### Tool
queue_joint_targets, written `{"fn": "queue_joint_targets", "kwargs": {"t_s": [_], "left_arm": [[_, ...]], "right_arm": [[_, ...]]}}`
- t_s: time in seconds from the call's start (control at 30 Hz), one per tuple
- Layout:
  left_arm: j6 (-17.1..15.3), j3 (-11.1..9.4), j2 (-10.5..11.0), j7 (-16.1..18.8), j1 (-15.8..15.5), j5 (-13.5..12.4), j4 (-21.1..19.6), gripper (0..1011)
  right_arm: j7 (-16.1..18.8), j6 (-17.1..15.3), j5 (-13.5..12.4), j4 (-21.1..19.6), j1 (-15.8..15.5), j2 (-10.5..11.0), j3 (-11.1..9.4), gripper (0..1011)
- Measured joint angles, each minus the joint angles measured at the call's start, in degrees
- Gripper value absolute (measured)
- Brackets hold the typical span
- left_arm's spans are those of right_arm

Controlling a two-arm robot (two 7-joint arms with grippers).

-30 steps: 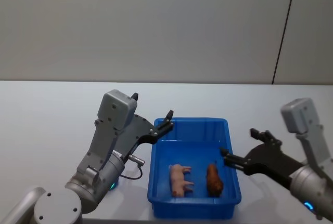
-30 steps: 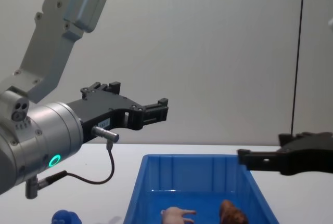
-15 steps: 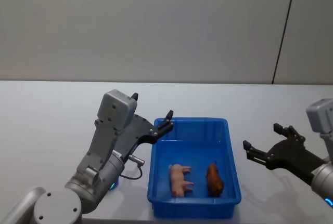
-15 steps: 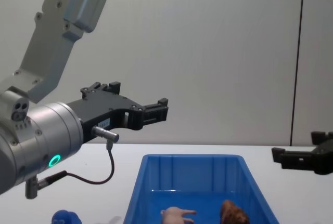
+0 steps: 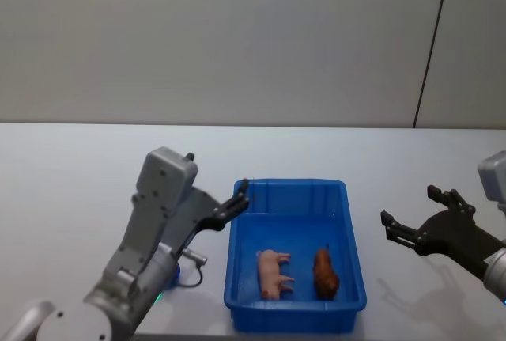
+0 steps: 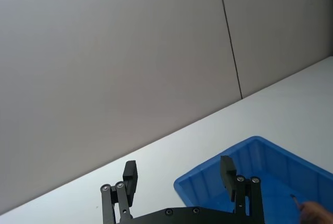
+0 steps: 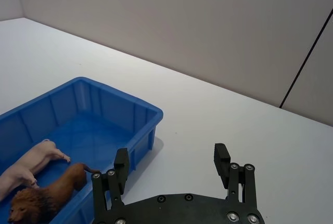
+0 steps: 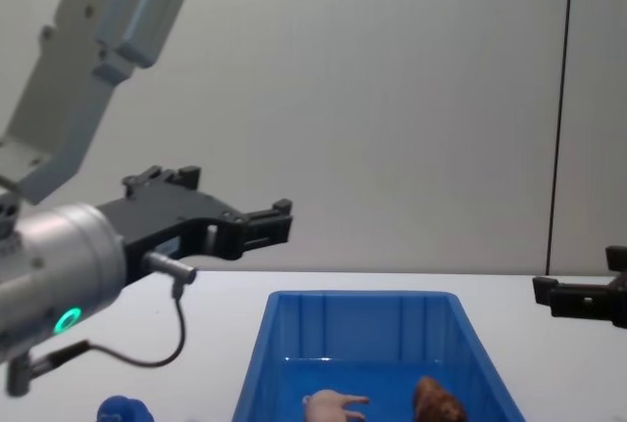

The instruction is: Pick up the two dolls from the table and place them into the box.

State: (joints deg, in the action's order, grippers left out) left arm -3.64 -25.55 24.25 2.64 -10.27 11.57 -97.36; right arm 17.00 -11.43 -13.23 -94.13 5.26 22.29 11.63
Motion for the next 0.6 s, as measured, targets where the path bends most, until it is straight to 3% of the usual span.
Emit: {"fn": "queue_joint_targets", "kwargs": {"t_s": [0.33,0.6], "left_arm": [[1.52,0.52,3.06,5.14,5.16,3.65,-2.59,1001],[3.76,1.27,4.68,5.92,7.67,7.06,-1.85,1001]], "right_arm": [[0.02,0.46,-0.05,0.38,0.05,0.23,-0.24,1001],[0.01,0.67,-0.10,0.52,0.08,0.30,-0.33,1001]]}}
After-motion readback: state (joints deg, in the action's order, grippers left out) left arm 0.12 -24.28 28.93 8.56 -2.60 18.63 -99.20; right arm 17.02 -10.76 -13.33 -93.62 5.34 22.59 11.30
